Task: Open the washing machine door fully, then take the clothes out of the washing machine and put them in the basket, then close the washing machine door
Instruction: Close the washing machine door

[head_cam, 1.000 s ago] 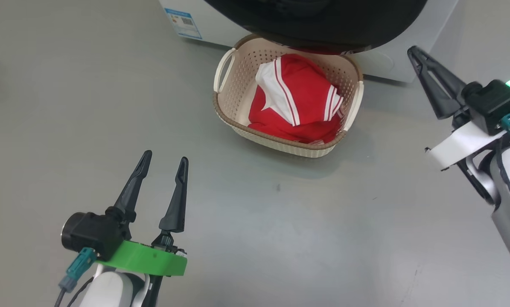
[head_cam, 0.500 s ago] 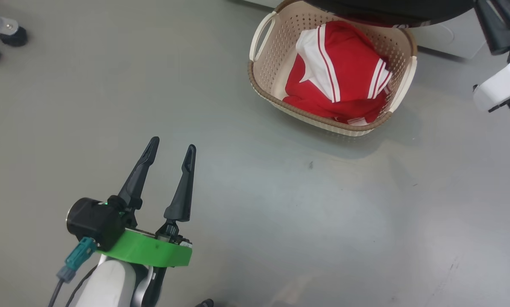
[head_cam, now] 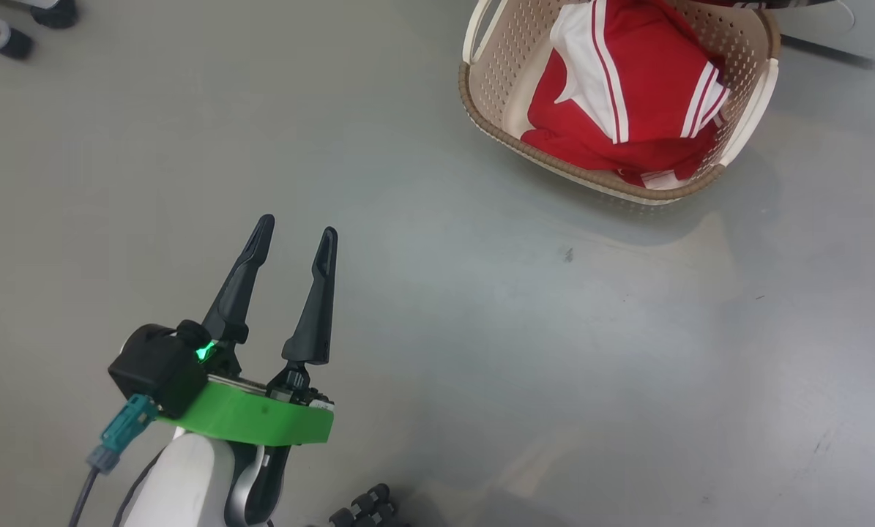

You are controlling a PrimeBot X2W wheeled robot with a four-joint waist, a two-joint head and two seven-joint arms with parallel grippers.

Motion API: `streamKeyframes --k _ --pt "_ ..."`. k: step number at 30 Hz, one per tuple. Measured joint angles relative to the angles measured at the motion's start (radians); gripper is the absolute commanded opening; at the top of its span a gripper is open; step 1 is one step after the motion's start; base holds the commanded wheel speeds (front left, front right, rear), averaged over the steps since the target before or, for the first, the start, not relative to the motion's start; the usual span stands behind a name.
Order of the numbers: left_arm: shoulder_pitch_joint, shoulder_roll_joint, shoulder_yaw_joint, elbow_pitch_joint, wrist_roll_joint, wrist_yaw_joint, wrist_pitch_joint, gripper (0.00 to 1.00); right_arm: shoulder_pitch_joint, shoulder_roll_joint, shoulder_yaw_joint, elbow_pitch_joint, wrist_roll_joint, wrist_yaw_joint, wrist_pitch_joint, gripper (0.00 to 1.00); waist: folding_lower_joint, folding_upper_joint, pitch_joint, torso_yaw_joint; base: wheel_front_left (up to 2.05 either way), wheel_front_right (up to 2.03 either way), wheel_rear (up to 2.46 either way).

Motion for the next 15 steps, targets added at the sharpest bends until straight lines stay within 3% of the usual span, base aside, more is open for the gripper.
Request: streamKeyframes --k 15 --pt "-0.038 -0.004 -0.028 -0.024 -0.002 0.000 0.000 1.00 -0.137 -0.040 -0.034 0.044 0.041 0.009 0.000 0.00 0.0000 0.0000 0.053 0.017 0.00 0.00 0.00"
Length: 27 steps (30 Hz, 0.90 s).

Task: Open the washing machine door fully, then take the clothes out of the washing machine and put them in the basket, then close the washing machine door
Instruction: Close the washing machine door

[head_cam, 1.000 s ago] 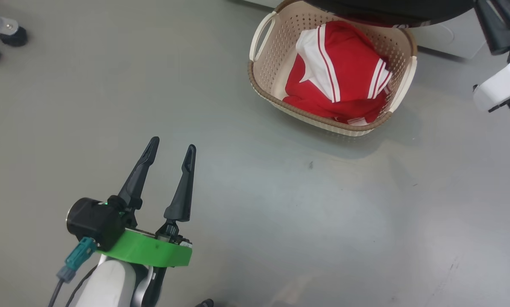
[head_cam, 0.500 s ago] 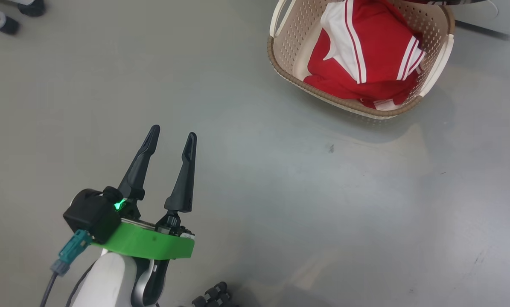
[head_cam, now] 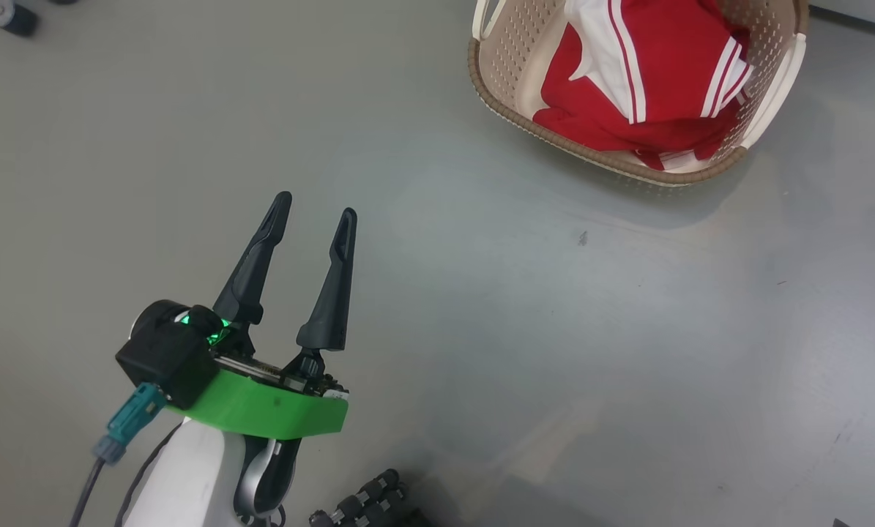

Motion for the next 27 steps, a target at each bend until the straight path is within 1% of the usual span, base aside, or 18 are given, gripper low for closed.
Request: streamKeyframes --k 4,8,10,19,21,27 --pt "-0.003 -0.001 -0.010 -0.010 0.002 0.000 0.000 1.00 -0.048 -0.010 0.003 0.003 0.008 0.000 0.016 0.00 0.0000 0.0000 0.016 0.004 0.00 0.00 0.00" --pt "-0.016 -0.001 -0.022 -0.014 -0.005 0.000 0.000 1.00 -0.107 -0.053 0.020 0.018 -0.001 0.000 0.048 0.00 0.0000 0.0000 0.038 0.014 0.00 0.00 0.00" --pt "-0.021 -0.002 -0.031 -0.015 -0.008 0.000 0.000 1.00 -0.133 -0.059 0.026 0.022 -0.001 0.000 0.056 0.00 0.0000 0.0001 0.046 0.018 0.00 0.00 0.00" --pt "-0.022 -0.003 -0.033 -0.020 -0.014 0.000 0.000 1.00 -0.225 -0.057 0.067 0.043 -0.003 0.004 0.088 0.00 -0.0001 0.0000 0.076 0.027 0.00 0.00 0.00" --pt "-0.024 -0.003 -0.035 -0.020 -0.018 0.000 0.000 1.00 -0.235 -0.055 0.070 0.048 -0.004 0.011 0.088 0.00 -0.0001 0.0000 0.081 0.027 0.00 0.00 0.00" --pt "-0.035 -0.003 -0.041 -0.019 -0.027 0.000 0.000 1.00 -0.251 -0.047 0.084 0.070 -0.004 0.012 0.086 0.00 -0.0001 0.0000 0.085 0.030 0.00 0.00 0.00"
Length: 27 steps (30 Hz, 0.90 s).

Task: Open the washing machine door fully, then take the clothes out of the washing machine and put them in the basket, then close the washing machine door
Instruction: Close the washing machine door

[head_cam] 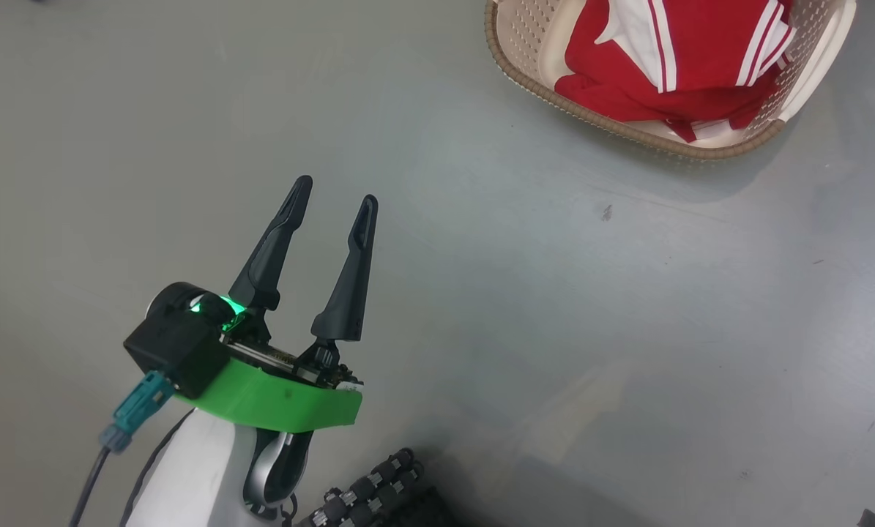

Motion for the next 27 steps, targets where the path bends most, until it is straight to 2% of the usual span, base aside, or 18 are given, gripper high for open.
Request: streamKeyframes --k 10,16,27 --pt "-0.023 -0.001 0.002 0.019 0.002 0.000 0.000 1.00 0.016 0.012 0.023 0.070 0.002 -0.001 -0.056 0.00 0.0000 0.0000 -0.022 -0.010 0.00 0.00 0.00" --pt "-0.028 -0.001 0.024 0.043 0.034 0.000 0.000 1.00 0.107 0.016 0.042 0.113 0.014 -0.007 -0.121 0.00 0.0000 0.0000 -0.066 -0.023 0.00 0.00 0.00" --pt "-0.021 -0.001 0.053 0.098 0.077 0.000 0.000 1.00 0.300 0.074 0.058 0.133 0.061 -0.012 -0.249 0.00 0.0000 0.0000 -0.184 -0.087 0.00 0.00 0.00"
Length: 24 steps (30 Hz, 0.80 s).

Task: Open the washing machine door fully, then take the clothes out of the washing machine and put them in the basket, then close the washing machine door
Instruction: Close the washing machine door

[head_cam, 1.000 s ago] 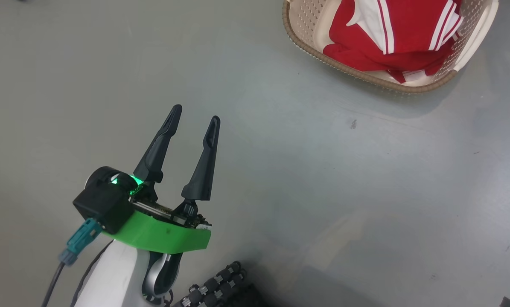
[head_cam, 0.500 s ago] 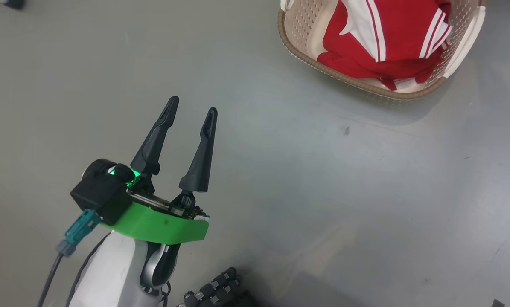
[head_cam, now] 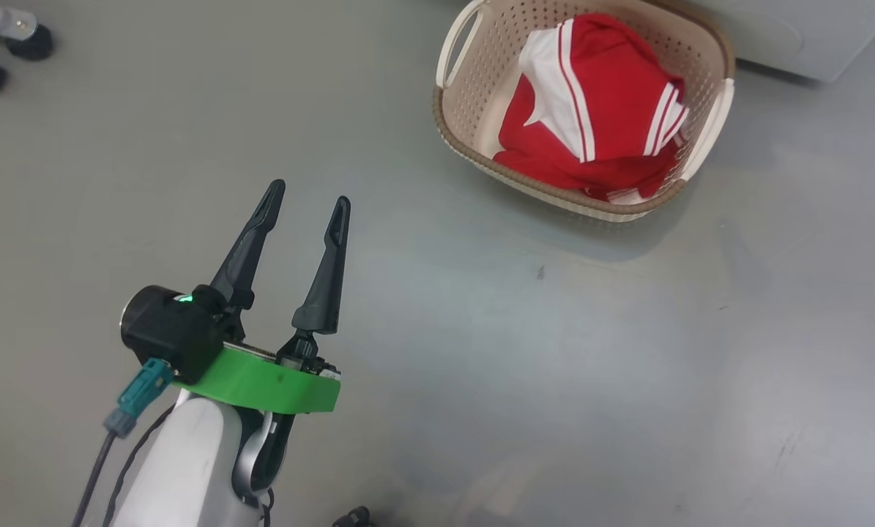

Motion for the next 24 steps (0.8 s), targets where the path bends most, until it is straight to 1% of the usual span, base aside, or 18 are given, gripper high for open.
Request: streamKeyframes --k 3,5,7,8,9,10,11,13,16,20,24 --pt "0.016 0.000 0.012 0.017 0.030 0.000 0.000 1.00 0.054 0.038 0.001 -0.003 0.013 -0.003 -0.016 0.00 0.0000 0.0000 -0.034 -0.028 0.00 0.00 0.00" --pt "0.031 0.001 0.021 0.027 0.030 0.000 0.000 1.00 0.092 0.063 0.002 -0.005 0.021 -0.014 -0.023 0.00 0.0000 0.0000 -0.056 -0.050 0.00 0.00 0.00" --pt "0.039 0.001 0.029 0.037 0.032 0.000 0.000 1.00 0.137 0.086 -0.004 -0.006 0.042 -0.031 -0.030 0.00 0.0000 0.0000 -0.079 -0.072 0.00 0.00 0.00" --pt "0.039 0.001 0.029 0.037 0.032 0.000 0.000 1.00 0.137 0.086 -0.004 -0.006 0.042 -0.031 -0.030 0.00 0.0000 0.0000 -0.079 -0.072 0.00 0.00 0.00" --pt "0.042 0.001 0.040 0.043 0.041 0.000 0.000 1.00 0.190 0.114 -0.012 -0.009 0.065 -0.047 -0.033 0.00 0.0000 0.0000 -0.102 -0.096 0.00 0.00 0.00" --pt "0.046 0.001 0.046 0.045 0.044 0.000 0.000 1.00 0.221 0.129 -0.017 -0.010 0.073 -0.056 -0.036 0.00 0.0000 0.0000 -0.114 -0.108 0.00 0.00 0.00" --pt "0.046 0.001 0.046 0.045 0.044 0.000 0.000 1.00 0.221 0.129 -0.017 -0.010 0.073 -0.056 -0.036 0.00 0.0000 0.0000 -0.114 -0.108 0.00 0.00 0.00" --pt "0.058 0.002 0.056 0.053 0.049 0.000 0.000 1.00 0.279 0.154 -0.024 -0.014 0.088 -0.064 -0.040 0.00 0.0000 0.0000 -0.139 -0.132 0.00 0.00 0.00" --pt "0.086 0.002 0.070 0.067 0.063 0.000 0.000 1.00 0.348 0.176 -0.039 -0.024 0.100 -0.090 -0.040 0.00 0.0000 0.0000 -0.174 -0.170 0.00 0.00 0.00" --pt "0.116 0.003 0.090 0.076 0.079 0.000 0.000 1.00 0.415 0.195 -0.060 -0.049 0.111 -0.110 -0.040 0.00 0.0000 0.0000 -0.219 -0.222 0.00 0.00 0.00" --pt "0.147 0.006 0.115 0.086 0.083 0.000 0.000 1.00 0.472 0.218 -0.112 -0.113 0.122 -0.134 -0.040 0.00 0.0000 0.0000 -0.263 -0.275 0.00 0.00 0.00"
